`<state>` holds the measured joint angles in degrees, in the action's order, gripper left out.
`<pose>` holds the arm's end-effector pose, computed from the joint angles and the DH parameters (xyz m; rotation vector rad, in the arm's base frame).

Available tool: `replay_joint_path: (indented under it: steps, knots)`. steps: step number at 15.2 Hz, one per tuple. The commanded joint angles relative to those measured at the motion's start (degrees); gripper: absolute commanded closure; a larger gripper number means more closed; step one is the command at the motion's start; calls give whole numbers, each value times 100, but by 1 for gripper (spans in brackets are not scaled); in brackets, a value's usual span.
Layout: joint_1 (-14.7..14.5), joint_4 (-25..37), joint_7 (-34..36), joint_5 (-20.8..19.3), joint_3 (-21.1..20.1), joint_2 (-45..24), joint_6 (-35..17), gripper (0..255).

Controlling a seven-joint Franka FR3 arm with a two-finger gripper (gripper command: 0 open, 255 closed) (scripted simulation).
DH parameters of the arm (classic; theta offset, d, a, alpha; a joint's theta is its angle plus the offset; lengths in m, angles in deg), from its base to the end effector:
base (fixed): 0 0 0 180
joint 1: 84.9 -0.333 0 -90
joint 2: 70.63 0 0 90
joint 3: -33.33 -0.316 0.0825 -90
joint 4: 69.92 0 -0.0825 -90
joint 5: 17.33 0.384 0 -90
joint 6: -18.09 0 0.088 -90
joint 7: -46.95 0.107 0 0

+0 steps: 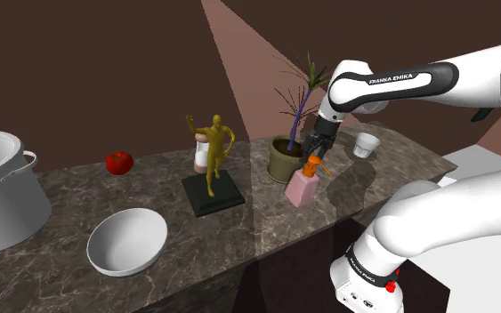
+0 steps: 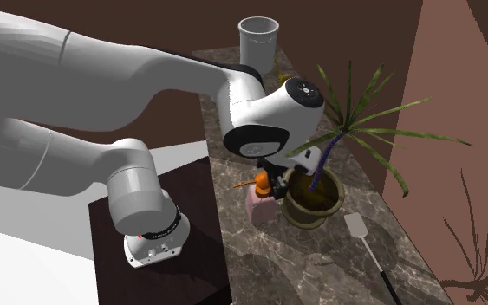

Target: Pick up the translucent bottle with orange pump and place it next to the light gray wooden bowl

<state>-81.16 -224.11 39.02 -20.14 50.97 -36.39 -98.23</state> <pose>0.3246 -0.1234 0.3990 -2.9880 0.2290 0.0777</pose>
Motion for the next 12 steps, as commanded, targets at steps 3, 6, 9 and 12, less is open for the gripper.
replay_joint_path:
  steps: [3, 6, 9, 12]
  knots:
    - [-11, -190, -29, 1, 38, -123, -317, 0]
    - [-11, -190, -29, 1, 38, -123, -317, 0]
    - [-11, -190, -29, 1, 38, -123, -317, 0]
    - [-11, -190, -29, 1, 38, -123, -316, 255]
